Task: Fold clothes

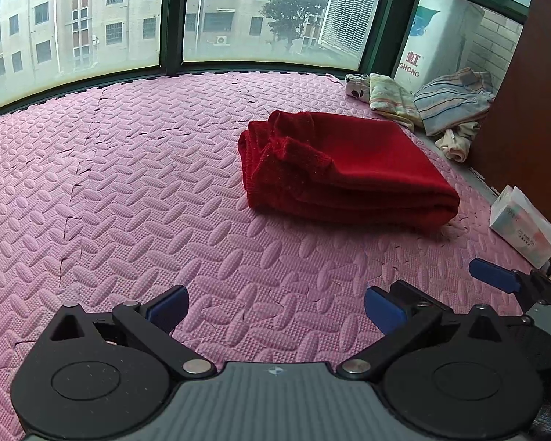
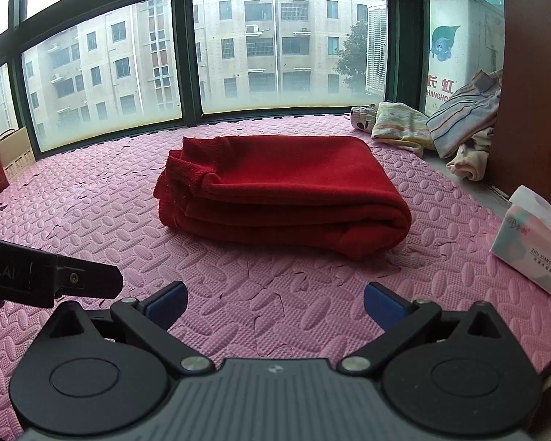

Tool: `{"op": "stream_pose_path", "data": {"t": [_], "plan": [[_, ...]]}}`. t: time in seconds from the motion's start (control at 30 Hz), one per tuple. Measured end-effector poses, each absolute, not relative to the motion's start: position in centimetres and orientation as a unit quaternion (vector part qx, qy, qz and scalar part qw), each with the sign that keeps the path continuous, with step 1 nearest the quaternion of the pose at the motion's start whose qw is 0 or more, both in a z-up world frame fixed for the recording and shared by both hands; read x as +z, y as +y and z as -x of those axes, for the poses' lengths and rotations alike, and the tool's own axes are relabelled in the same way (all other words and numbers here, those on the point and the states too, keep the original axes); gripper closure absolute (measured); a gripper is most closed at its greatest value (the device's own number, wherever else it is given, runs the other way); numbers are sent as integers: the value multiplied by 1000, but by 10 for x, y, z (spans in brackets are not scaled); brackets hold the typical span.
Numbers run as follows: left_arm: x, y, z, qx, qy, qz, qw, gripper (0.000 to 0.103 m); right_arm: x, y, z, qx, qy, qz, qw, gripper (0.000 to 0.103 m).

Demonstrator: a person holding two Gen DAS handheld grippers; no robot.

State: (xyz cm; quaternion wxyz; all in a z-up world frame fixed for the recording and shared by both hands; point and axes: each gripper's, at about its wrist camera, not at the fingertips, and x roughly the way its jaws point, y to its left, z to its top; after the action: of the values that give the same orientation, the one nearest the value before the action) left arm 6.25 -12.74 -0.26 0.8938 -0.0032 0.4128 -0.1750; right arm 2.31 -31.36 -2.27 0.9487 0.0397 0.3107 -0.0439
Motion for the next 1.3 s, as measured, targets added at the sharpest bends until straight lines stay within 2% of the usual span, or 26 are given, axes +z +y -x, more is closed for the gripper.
{"op": "stream_pose_path", "data": {"t": [1.3], "plan": [[-9, -130, -30, -173, 409, -3, 896, 0, -32, -316, 3, -74, 321, -45, 943, 0]]}}
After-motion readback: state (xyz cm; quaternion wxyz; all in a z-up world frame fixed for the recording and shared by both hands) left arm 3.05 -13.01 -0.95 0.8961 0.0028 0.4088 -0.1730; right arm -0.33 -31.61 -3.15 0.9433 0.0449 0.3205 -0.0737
